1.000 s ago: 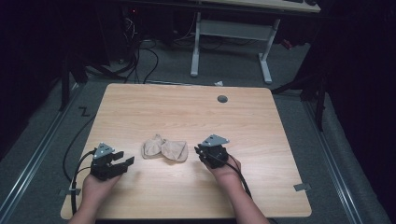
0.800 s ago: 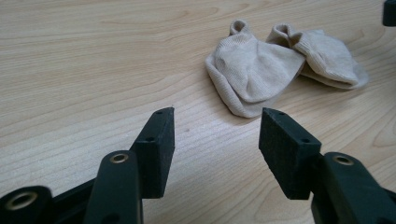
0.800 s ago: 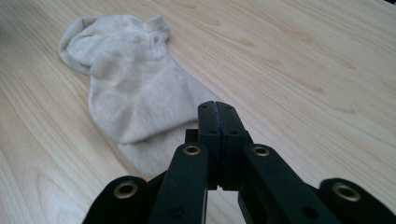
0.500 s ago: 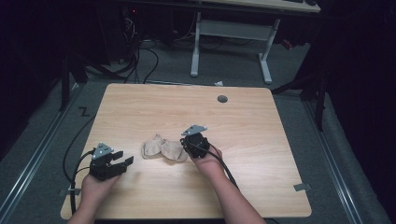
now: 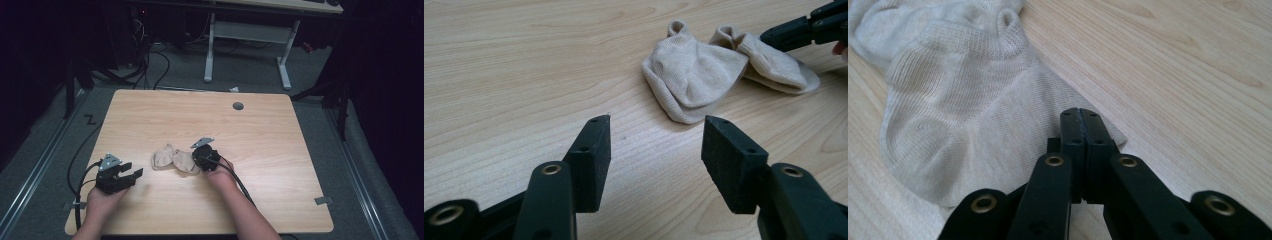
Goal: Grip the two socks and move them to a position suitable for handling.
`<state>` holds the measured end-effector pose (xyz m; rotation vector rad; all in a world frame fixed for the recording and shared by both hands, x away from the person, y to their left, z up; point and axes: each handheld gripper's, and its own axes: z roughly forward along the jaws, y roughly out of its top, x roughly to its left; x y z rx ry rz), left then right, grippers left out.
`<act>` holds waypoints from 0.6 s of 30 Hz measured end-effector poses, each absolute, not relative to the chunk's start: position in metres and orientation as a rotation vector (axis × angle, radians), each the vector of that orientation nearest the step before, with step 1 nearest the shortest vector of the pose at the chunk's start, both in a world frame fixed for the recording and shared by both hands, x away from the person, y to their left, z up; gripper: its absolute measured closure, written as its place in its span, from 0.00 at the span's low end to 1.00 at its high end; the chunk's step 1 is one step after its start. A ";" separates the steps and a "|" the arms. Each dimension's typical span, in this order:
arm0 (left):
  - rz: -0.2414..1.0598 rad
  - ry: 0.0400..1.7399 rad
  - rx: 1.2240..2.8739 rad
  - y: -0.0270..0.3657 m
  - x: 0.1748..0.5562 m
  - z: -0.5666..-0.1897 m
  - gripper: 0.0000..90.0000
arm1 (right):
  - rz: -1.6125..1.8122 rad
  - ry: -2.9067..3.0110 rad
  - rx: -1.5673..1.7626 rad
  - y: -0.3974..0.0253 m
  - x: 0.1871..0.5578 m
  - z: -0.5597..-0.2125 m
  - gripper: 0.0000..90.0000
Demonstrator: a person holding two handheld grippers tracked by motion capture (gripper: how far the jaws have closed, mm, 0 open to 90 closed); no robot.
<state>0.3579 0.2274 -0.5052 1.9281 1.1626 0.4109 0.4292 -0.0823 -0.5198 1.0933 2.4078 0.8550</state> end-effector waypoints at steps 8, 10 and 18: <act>0.411 1.162 1.940 0.227 0.358 -0.506 0.50 | 0.873 2.387 1.113 -0.096 0.408 -0.521 1.00; 0.416 1.159 1.941 0.225 0.357 -0.506 0.50 | 0.869 2.383 1.115 -0.100 0.401 -0.521 1.00; 0.419 1.149 1.951 0.222 0.356 -0.506 0.50 | 0.843 2.372 1.071 -0.120 0.364 -0.521 1.00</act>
